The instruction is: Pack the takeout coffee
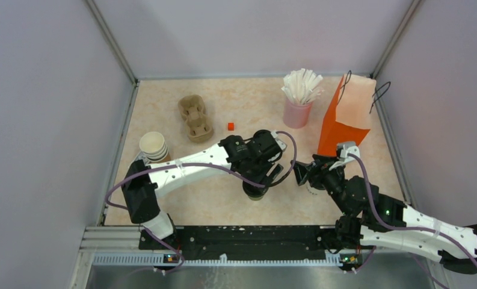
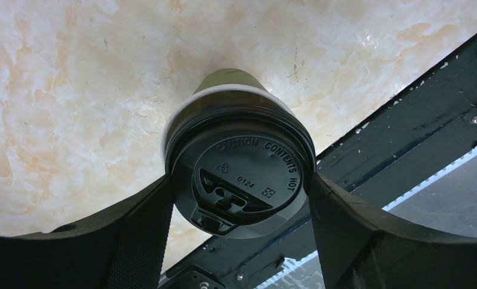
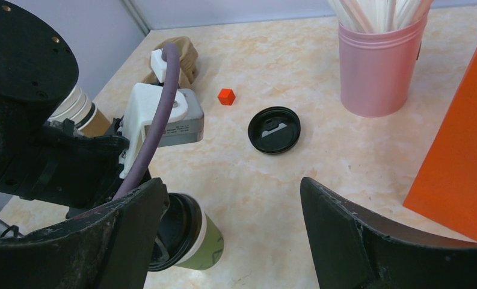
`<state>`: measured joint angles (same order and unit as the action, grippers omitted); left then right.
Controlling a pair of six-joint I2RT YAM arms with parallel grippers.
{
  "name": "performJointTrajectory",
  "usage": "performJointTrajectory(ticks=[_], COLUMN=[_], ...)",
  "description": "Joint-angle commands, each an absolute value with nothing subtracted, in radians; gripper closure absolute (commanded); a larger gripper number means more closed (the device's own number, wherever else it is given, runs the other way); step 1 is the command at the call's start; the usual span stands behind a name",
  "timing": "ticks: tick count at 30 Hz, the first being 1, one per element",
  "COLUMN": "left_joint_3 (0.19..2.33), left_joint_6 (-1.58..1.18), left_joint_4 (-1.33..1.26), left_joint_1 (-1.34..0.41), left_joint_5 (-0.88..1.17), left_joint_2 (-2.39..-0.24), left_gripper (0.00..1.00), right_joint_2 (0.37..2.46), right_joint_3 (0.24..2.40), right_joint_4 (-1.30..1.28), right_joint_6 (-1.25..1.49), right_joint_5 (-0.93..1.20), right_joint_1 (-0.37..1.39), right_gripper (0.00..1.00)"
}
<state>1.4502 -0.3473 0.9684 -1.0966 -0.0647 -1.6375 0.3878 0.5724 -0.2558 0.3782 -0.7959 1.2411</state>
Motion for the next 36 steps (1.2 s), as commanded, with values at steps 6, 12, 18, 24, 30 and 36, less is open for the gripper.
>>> performJointTrajectory(ticks=[6, 12, 18, 24, 30, 36], left_joint_3=[1.454, 1.465, 1.487, 1.546, 1.566, 1.516], left_joint_6=[-0.32, -0.319, -0.323, -0.334, -0.369, -0.487], left_joint_4=[0.931, 0.926, 0.941, 0.966, 0.943, 0.924], left_joint_1=[-1.101, -1.102, -1.102, -1.101, -1.102, -1.078], left_joint_5=[-0.041, -0.046, -0.059, -0.102, -0.105, -0.405], left_joint_2=[-1.673, -1.671, -1.673, -1.65, -1.588, -1.457], left_gripper=[0.22, 0.12, 0.01, 0.01, 0.01, 0.01], right_joint_2=[0.379, 0.372, 0.361, 0.343, 0.337, 0.374], right_joint_3=[0.593, 0.59, 0.584, 0.578, 0.57, 0.547], right_joint_4=[-0.237, -0.243, -0.249, -0.259, -0.257, -0.243], right_joint_6=[0.389, 0.393, 0.393, 0.4, 0.404, 0.444], right_joint_5=[-0.793, -0.793, -0.792, -0.79, -0.788, -0.719], right_joint_1=[1.246, 1.246, 1.246, 1.247, 1.246, 1.246], right_gripper=[0.18, 0.17, 0.17, 0.17, 0.17, 0.19])
